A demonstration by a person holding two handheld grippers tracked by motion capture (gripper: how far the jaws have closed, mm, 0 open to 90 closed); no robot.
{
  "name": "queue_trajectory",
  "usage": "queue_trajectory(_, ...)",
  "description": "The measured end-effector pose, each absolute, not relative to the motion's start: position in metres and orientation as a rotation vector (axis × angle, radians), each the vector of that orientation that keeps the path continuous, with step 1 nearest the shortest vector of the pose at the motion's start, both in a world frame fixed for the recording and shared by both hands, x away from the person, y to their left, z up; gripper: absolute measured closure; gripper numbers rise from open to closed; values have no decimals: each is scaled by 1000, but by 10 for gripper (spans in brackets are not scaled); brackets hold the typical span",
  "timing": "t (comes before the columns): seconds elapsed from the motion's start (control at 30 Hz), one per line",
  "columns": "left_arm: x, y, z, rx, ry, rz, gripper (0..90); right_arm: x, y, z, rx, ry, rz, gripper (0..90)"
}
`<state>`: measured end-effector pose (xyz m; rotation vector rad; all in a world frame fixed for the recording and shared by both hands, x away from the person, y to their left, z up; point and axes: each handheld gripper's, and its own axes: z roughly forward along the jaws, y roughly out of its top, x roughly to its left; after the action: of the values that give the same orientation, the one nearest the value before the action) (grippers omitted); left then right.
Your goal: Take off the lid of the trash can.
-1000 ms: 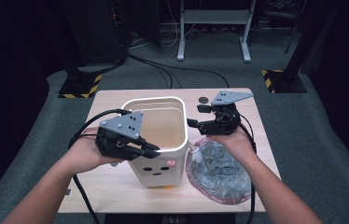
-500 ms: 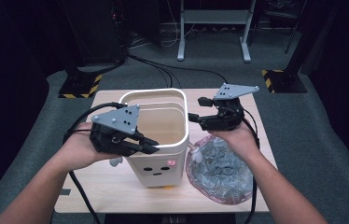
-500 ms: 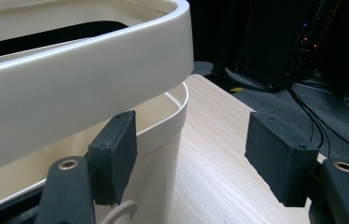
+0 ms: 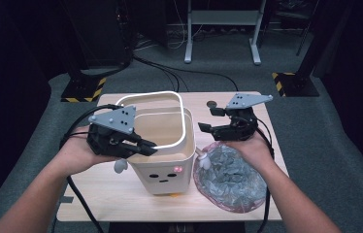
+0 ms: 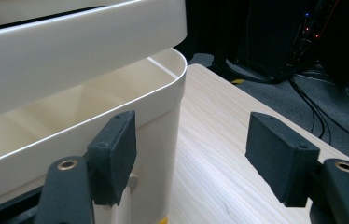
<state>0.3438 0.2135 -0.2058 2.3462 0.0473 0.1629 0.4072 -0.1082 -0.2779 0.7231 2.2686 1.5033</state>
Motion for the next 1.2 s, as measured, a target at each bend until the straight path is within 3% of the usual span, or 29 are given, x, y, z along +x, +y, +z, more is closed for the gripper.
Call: queue_trajectory(1.2,427,261,-201,2278,389,300,839,361,-141,-282,743,2263,1489,325)
